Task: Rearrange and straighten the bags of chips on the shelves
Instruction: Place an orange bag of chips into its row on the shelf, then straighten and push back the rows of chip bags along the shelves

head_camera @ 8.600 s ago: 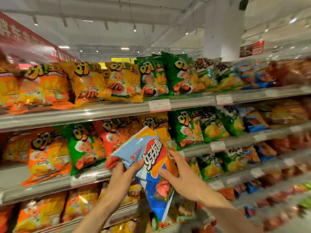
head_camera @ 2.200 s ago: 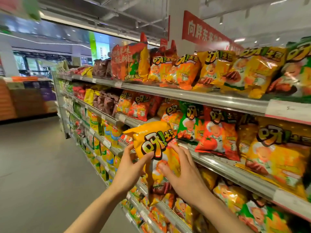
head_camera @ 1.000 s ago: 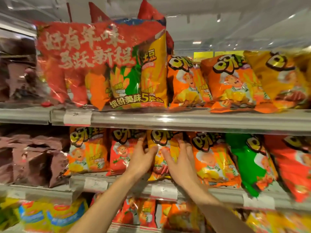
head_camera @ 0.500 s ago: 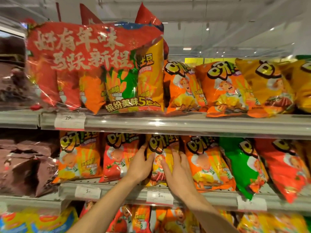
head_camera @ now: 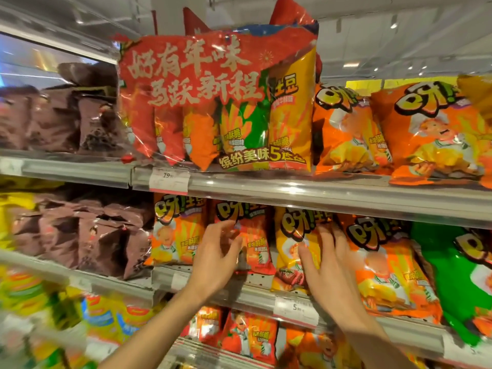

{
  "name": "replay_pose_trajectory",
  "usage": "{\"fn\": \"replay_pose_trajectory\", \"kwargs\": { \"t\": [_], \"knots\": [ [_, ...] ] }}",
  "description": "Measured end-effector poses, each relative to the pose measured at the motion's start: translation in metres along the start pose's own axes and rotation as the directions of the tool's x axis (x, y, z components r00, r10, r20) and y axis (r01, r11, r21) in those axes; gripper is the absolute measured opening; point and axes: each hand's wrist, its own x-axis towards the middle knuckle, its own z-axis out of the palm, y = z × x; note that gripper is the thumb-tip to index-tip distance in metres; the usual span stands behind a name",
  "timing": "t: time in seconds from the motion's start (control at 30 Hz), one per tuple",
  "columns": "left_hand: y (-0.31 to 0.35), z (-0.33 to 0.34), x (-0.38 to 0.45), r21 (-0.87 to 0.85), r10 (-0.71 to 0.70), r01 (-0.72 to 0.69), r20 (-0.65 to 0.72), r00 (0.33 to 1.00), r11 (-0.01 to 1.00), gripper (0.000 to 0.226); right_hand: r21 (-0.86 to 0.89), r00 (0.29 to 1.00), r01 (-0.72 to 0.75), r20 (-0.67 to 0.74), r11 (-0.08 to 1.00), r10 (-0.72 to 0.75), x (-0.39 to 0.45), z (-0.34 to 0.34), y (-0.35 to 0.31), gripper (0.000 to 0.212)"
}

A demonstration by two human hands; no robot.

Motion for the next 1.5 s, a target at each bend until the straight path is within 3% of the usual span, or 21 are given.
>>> {"fn": "replay_pose_trajectory", "kwargs": {
  "t": [0.1, 0.23, 0.37, 0.5, 0.67, 0.87, 1.17, 1.33, 1.5],
  "knots": [
    [-0.036, -0.042, 0.008, 0.033, -0.040, 0.045, -0.149, 0.988, 0.998, 0.033, -0.048, 0.993, 0.089, -0.072, 0.995, -0.092, 0.007, 0.009, -0.025, 0.056],
    [-0.081, -0.089, 0.019, 0.103, -0.089, 0.126, -0.304, 0.949, 0.987, 0.046, -0.048, 0.968, 0.239, -0.069, 0.970, -0.242, 0.013, 0.042, -0.083, 0.056],
    [-0.122, -0.113, 0.034, 0.143, -0.235, 0.257, -0.150, 0.960, 0.956, 0.076, 0.030, 0.937, 0.348, 0.030, 0.937, -0.348, 0.021, 0.086, -0.147, 0.046],
    [-0.137, -0.114, 0.044, 0.117, -0.303, 0.298, 0.024, 0.953, 0.947, 0.087, -0.032, 0.935, 0.278, 0.239, 0.960, -0.263, 0.024, 0.128, -0.179, 0.054],
    [-0.136, -0.111, 0.049, 0.029, -0.282, 0.281, 0.142, 0.949, 0.959, 0.081, -0.055, 0.947, 0.182, 0.279, 0.982, -0.160, 0.019, 0.143, -0.175, 0.060],
    [-0.136, -0.119, 0.048, -0.161, -0.217, 0.232, 0.107, 0.970, 0.959, 0.075, -0.032, 0.949, 0.130, 0.293, 0.991, -0.115, 0.018, 0.140, -0.180, 0.062],
    [-0.139, -0.151, 0.042, -0.223, -0.211, 0.226, 0.090, 0.973, 0.948, 0.076, 0.071, 0.952, -0.028, 0.306, 0.997, 0.005, 0.019, 0.133, -0.192, 0.066],
    [-0.139, -0.166, 0.022, -0.291, -0.221, 0.249, 0.126, 0.967, 0.924, 0.067, 0.267, 0.939, -0.124, 0.342, 0.956, 0.027, 0.011, 0.128, -0.209, 0.067],
    [-0.133, -0.160, -0.008, -0.350, -0.219, 0.259, 0.149, 0.964, 0.900, 0.077, 0.434, 0.932, -0.201, 0.361, 0.878, 0.034, -0.011, 0.120, -0.210, 0.055]
  ]
}}
